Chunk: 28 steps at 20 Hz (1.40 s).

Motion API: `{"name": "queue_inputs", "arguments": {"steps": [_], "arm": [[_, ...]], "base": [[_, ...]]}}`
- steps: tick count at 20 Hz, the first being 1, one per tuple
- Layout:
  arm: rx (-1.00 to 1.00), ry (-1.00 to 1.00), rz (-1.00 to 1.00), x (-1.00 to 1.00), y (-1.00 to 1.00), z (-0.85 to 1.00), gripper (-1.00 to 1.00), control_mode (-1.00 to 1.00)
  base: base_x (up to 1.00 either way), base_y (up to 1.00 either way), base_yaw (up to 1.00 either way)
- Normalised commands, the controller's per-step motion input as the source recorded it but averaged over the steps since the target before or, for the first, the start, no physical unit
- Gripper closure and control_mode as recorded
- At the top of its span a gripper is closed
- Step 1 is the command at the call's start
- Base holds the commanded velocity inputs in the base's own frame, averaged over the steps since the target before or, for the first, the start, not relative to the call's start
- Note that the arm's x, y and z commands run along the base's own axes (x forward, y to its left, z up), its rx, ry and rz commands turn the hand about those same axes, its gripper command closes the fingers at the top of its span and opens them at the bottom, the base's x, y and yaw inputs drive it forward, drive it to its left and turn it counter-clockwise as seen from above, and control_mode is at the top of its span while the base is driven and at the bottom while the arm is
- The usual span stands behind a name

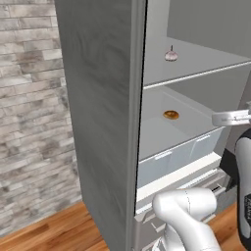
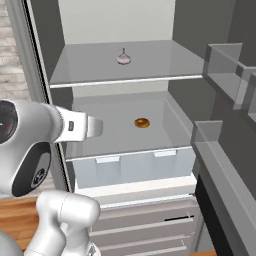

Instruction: Retrieve the bottle and the shaker from the cabinet and place them next to the mixing bowl on the counter. Then add garlic from the fridge to the mixing bowl.

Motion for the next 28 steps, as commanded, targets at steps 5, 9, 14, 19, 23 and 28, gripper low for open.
{"name": "queue_inputs", "arguments": {"steps": [5, 9, 14, 19, 23, 28], "arm": [[0.0, -0.23, 0.29, 0.04, -0.26, 0.48, -1.0, -1.0], [-0.04, 0.03, 0.14, 0.29, -0.07, 0.74, -1.0, -1.0], [-0.12, 0.36, 0.03, 0.31, 0.09, 0.75, -1.0, -1.0], [0.0, 0.07, 0.0, 0.45, 0.15, 0.08, -1.0, -1.0], [0.0, 0.0, 0.0, 0.78, 0.01, 0.0, -1.0, -1.0], [-0.02, 0.01, -0.19, 0.98, 0.29, -0.05, -1.0, -1.0]], "base": [[0.0, 0.0, 0.0], [0.0, 0.0, 0.0], [0.0, 0.0, 0.0], [0.0, 0.0, 0.0], [0.0, 0.0, 0.0], [0.0, 0.0, 0.0]]}}
